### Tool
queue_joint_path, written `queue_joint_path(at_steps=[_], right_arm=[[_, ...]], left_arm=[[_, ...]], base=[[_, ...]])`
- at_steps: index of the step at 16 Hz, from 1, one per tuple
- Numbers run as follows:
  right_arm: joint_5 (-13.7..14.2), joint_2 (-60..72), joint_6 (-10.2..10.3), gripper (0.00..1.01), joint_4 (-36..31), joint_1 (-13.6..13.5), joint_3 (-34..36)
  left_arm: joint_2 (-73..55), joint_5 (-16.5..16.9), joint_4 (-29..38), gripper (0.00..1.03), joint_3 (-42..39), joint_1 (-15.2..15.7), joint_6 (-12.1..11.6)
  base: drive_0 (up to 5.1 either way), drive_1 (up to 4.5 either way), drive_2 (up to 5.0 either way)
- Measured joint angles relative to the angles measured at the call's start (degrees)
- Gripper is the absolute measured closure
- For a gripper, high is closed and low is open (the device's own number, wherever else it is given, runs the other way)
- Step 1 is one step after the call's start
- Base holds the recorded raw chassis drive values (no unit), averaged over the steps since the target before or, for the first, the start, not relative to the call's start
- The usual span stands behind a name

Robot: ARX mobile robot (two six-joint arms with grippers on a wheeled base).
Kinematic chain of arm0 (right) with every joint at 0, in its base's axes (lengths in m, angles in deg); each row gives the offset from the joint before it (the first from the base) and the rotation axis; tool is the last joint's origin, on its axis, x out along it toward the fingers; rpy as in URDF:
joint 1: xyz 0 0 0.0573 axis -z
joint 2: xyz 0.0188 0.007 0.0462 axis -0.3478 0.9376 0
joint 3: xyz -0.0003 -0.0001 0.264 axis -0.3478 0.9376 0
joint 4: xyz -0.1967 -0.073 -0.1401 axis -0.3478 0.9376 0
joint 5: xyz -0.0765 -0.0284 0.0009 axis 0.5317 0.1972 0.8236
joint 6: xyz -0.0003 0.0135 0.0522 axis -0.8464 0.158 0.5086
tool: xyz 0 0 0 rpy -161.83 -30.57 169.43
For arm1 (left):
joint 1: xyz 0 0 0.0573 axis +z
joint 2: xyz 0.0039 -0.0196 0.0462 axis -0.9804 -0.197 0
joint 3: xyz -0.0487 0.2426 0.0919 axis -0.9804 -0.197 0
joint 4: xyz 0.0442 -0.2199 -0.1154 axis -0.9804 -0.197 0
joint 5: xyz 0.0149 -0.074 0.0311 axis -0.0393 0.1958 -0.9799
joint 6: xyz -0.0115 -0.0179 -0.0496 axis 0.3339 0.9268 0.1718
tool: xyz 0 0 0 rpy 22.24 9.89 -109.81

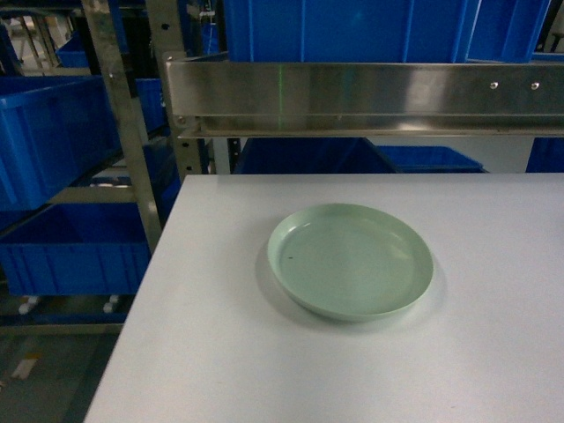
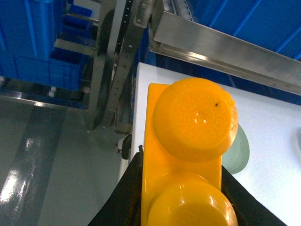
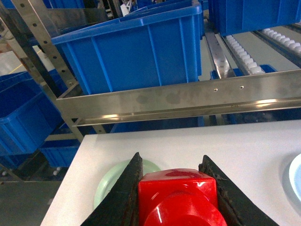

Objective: Sort and place red and yellow blocks in left bins

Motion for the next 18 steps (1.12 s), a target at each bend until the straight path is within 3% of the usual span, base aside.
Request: queue_joint_path(at_steps=[18], right_arm=[[-0.1,0.0,0.0,0.72,0.0,0.0,-0.1]], left_arm=[[0.0,0.0,0.0,0.77,0.0,-0.1,0.0]], base=[[-5.0,2.48,2.5]])
